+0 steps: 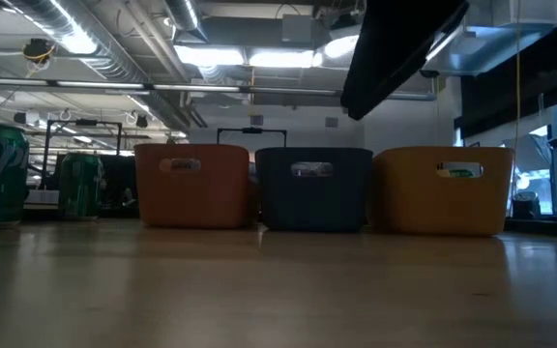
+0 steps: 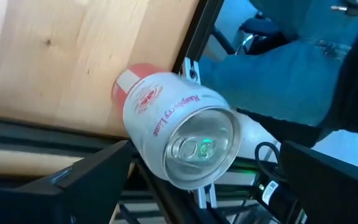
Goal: Sort soda cans
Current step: Put the pink-white soda can into the blue bin
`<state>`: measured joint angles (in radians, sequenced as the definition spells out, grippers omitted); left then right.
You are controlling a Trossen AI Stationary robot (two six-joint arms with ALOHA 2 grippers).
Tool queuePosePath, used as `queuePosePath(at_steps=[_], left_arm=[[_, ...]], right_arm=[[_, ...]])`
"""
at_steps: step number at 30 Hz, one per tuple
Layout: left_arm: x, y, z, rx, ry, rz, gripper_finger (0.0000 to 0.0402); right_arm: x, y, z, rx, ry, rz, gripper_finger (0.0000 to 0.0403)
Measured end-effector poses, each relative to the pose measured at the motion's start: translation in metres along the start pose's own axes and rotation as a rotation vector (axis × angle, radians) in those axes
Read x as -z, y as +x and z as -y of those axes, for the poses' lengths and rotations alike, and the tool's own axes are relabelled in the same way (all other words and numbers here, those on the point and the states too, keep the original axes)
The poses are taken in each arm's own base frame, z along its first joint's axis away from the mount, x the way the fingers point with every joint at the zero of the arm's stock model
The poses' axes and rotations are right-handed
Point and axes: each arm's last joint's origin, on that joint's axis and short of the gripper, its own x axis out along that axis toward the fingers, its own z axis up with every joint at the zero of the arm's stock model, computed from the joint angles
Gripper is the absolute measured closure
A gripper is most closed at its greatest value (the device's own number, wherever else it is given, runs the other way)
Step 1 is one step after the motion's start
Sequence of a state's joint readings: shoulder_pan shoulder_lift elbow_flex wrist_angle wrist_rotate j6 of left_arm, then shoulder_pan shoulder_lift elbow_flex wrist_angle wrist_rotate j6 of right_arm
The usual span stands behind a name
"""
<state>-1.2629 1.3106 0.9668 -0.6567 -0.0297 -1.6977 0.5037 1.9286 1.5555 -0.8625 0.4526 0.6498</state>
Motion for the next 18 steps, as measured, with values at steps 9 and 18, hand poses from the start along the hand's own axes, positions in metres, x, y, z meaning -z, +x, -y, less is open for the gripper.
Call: queuePosePath(at_steps=[9, 18], left_arm=[[0.001, 0.002, -0.001, -0.007, 0.046, 0.04, 0.0004], [0.011, 0.024, 0.001, -0.04, 0.1, 0.03, 0.0004]], right_arm=[[0.0, 0.001, 0.0, 0.002, -0.003, 0.001, 0.0042], [0.0, 0.001, 0.0, 0.016, -0.004, 0.011, 0.0042]])
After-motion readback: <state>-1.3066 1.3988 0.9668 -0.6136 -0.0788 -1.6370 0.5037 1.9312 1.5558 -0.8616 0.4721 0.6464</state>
